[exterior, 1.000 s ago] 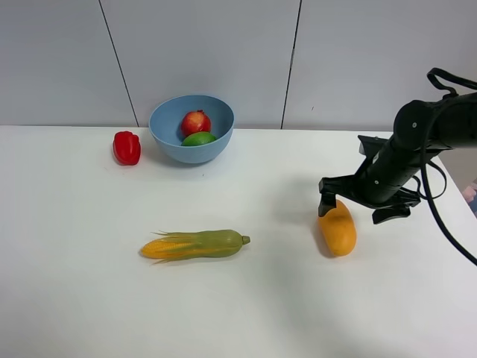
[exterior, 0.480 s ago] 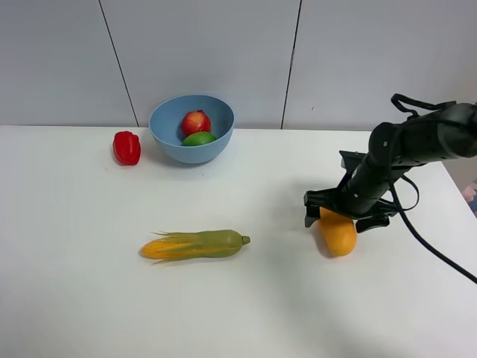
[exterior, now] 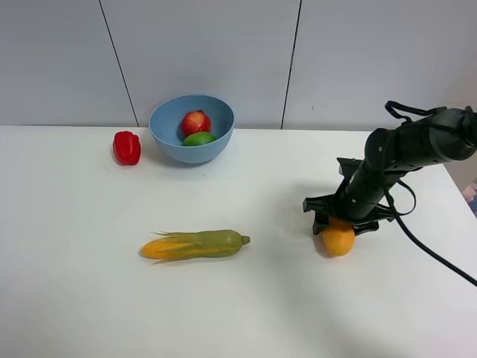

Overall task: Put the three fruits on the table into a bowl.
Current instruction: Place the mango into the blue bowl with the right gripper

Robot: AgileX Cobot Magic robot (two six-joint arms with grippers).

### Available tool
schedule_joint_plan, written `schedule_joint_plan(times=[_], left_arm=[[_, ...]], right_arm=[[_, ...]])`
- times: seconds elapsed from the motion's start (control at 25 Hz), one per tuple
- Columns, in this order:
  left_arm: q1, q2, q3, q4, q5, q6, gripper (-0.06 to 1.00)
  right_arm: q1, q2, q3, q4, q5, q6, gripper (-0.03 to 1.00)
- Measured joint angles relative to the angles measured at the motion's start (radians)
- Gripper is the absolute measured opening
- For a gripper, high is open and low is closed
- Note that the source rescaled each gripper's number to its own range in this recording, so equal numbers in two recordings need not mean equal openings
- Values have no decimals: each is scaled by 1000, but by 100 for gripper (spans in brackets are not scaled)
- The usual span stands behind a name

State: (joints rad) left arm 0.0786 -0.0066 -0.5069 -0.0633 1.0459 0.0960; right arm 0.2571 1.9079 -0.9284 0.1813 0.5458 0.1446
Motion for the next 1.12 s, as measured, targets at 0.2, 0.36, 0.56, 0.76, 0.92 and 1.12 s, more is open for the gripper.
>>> schedule_joint_plan(times=[0.2,0.36,0.56,0.76,0.92,1.12], left_arm=[[0,0,0,0,0,0,100],[0,0,0,0,0,0,100],[0,0,0,0,0,0,100],[0,0,0,0,0,0,100],[0,0,0,0,0,0,100],[0,0,0,0,0,0,100]], right_arm=[[38,-58,-72,10,99,-46,0],[108,-160,-258,64,79,-145,0],[215,-103,-589,79,-11,-161,0],[276,134,-928,85,-24,-157,0],[305,361,-1158,85,-13,-157,0],[339,557,-1333,85,-7,-156,0]])
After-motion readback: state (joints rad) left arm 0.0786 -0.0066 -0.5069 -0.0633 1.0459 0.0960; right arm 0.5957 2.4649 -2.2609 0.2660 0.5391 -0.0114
